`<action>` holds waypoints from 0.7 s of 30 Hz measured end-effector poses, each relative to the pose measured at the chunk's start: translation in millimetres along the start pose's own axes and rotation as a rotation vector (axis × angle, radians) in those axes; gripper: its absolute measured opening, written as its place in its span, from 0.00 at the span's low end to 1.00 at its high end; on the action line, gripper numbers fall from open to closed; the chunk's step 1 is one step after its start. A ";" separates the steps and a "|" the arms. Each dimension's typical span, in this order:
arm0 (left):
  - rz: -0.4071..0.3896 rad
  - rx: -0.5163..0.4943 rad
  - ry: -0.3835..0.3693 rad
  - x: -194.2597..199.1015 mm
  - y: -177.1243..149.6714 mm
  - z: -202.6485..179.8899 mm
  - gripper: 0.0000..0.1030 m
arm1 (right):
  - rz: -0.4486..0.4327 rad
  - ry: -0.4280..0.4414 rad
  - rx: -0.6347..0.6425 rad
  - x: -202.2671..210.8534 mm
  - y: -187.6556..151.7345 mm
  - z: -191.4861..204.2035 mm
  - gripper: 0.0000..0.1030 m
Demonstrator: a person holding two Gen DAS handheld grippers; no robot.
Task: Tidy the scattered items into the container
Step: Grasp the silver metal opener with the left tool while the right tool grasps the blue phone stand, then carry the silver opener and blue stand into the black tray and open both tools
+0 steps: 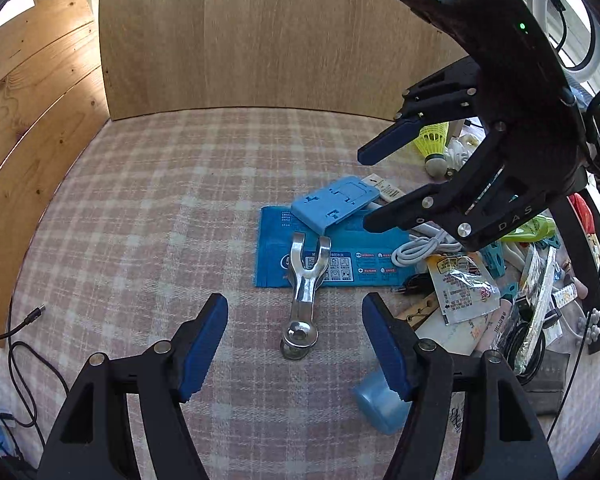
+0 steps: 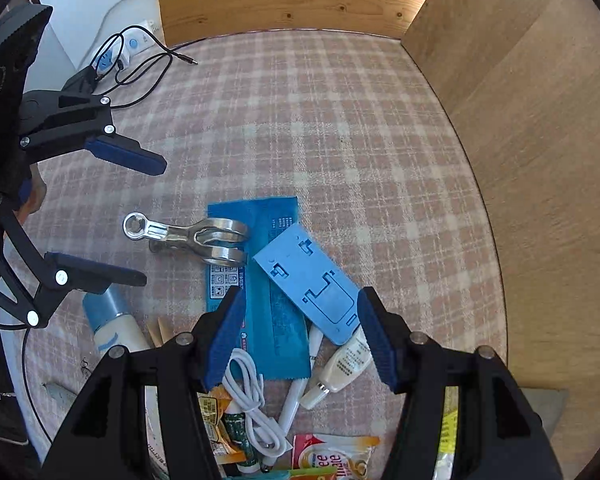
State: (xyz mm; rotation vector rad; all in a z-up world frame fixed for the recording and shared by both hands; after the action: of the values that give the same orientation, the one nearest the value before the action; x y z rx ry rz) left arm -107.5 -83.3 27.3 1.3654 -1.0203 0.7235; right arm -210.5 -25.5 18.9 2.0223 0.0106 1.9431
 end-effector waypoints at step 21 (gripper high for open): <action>0.037 0.024 -0.066 -20.6 8.6 -7.5 0.14 | 0.017 0.172 -0.053 -19.4 5.6 -31.0 0.11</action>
State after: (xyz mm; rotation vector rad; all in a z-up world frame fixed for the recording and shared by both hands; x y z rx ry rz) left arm -122.6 -72.0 13.1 1.4022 -1.0946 0.7247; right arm -243.2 -28.1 1.7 1.8225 -0.0163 2.0998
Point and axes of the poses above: each gripper's, at about its wrist camera, not at the fingertips, and x roughly against the way its jaws point, z to its left, y to its top, the point moved 1 cm from there along -x, roughly the way its jaws point, and after that the axes turned 6 degrees about z, right-handed, at the moved point
